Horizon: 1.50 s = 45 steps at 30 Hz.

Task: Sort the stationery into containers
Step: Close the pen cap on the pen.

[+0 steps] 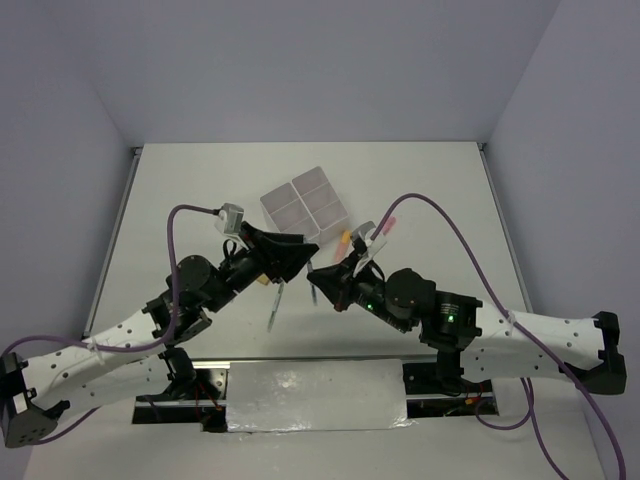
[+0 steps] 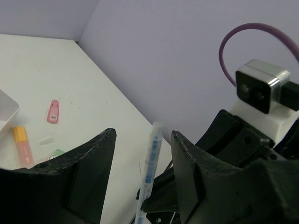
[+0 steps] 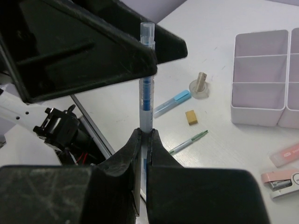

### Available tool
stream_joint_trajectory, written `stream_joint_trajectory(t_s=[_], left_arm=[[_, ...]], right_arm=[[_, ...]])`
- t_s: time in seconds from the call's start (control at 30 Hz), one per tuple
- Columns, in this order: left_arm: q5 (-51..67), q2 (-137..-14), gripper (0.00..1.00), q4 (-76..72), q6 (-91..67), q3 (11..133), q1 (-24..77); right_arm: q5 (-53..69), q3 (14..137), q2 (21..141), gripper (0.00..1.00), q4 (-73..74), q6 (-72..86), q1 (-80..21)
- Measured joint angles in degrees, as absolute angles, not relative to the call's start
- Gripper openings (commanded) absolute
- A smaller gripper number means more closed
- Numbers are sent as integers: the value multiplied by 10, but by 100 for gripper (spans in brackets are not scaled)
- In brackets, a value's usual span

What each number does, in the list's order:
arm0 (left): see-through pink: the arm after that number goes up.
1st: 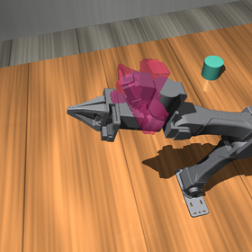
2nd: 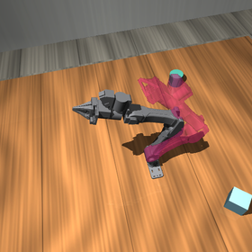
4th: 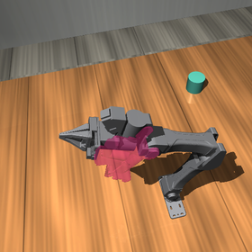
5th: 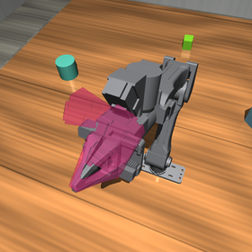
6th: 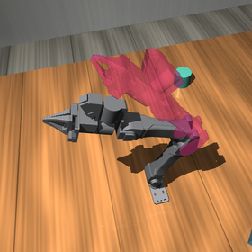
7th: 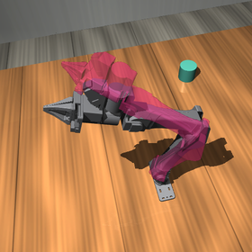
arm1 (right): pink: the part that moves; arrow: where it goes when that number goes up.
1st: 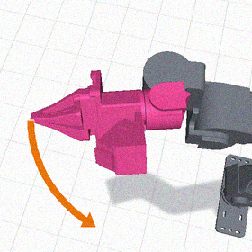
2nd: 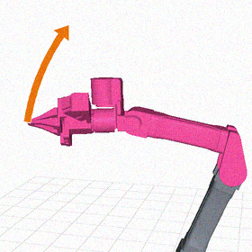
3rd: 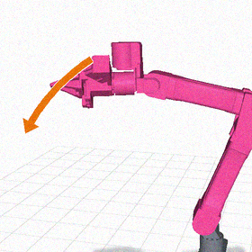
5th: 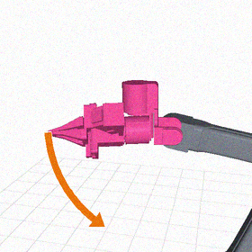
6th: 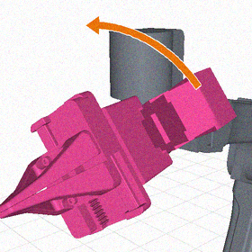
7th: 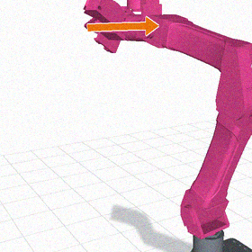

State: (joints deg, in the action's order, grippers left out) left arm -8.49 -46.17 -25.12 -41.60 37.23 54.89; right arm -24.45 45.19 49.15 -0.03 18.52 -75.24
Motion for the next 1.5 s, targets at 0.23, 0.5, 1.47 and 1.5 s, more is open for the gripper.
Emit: stream_joint_trajectory(t_s=[0.23, 0.5, 1.47, 1.5], left_arm=[[-43, -478, 62, -239, -387, 416, 549], [-13, -501, 60, -205, -375, 419, 549], [164, -487, 0, -303, -349, 403, 549], [169, -486, 0, -309, -350, 401, 549]], right_arm=[[-236, 453, 497, 0, 0, 185, -752], [-237, 458, 486, 0, 0, 185, -752], [-90, 429, 435, 34, -55, 185, -723], [-82, 427, 435, 26, -62, 185, -722]])
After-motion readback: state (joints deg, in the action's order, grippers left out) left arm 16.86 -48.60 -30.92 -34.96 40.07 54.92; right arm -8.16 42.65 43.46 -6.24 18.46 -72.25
